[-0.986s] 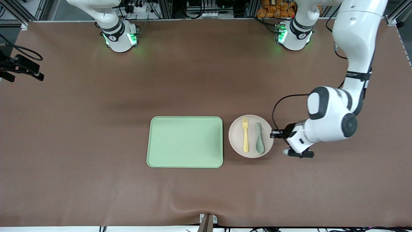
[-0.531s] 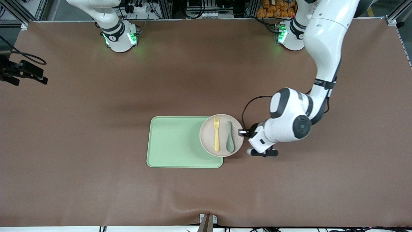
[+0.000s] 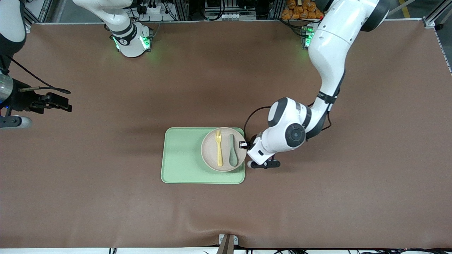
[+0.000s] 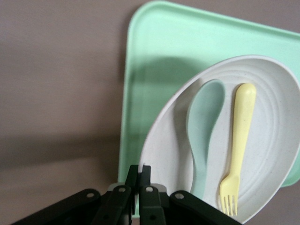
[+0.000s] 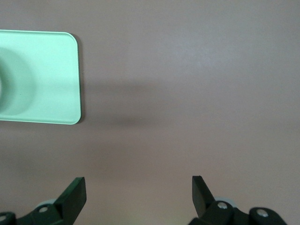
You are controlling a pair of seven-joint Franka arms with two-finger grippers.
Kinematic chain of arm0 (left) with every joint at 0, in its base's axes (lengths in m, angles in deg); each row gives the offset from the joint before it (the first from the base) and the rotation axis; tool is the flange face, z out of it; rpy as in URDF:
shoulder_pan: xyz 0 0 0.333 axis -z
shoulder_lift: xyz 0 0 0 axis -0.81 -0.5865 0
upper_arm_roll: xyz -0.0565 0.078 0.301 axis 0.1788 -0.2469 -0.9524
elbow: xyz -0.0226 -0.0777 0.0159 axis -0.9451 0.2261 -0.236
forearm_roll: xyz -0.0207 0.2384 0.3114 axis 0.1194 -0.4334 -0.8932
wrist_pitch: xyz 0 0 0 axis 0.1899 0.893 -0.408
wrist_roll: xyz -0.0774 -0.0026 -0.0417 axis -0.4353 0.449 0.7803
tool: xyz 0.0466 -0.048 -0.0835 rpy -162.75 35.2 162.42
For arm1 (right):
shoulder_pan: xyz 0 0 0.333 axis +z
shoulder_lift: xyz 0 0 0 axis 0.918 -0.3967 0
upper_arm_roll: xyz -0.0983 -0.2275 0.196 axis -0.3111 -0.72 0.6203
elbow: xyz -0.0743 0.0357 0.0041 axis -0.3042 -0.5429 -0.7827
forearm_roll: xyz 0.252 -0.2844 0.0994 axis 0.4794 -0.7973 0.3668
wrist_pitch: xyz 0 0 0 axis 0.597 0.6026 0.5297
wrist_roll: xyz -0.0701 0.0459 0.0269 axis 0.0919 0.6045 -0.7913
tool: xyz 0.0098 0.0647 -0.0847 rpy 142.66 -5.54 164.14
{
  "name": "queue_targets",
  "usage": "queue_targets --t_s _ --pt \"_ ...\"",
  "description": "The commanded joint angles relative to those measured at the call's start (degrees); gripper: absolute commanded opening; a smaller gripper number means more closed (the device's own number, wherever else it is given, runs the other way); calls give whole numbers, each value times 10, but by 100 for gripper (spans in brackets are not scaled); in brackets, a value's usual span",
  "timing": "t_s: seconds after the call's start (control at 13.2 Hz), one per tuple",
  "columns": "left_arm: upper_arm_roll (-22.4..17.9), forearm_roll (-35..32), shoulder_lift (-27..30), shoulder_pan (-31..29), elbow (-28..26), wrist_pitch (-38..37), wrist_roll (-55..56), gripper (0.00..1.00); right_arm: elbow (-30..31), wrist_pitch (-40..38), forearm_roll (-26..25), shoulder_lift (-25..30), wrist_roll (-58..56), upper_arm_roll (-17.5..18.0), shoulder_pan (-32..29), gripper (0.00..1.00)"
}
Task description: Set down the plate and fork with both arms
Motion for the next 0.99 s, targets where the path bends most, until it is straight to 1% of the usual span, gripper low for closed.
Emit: queue_targets --t_s 0.0,0.23,0.45,0.68,0.76,0.83,0.91 --pt "-8 10 -35 22 26 34 15 0 -9 20 4 -21 -1 -1 4 100" --pt "-8 9 -53 24 43 44 12 0 -9 40 4 -43 0 -1 23 100" --pt "-8 9 -59 23 44 44 10 0 -9 53 6 -53 12 -1 43 100" --pt "-9 9 -67 23 43 44 9 1 -9 76 22 -70 49 -1 49 100" --pt "-9 9 -67 21 43 44 9 21 -8 90 25 -73 50 -1 59 100" --pt "-9 8 -65 18 43 44 9 37 -8 101 25 -80 50 -1 68 100" --pt "-10 6 -60 17 43 40 10 46 -9 114 26 -88 50 -1 74 100"
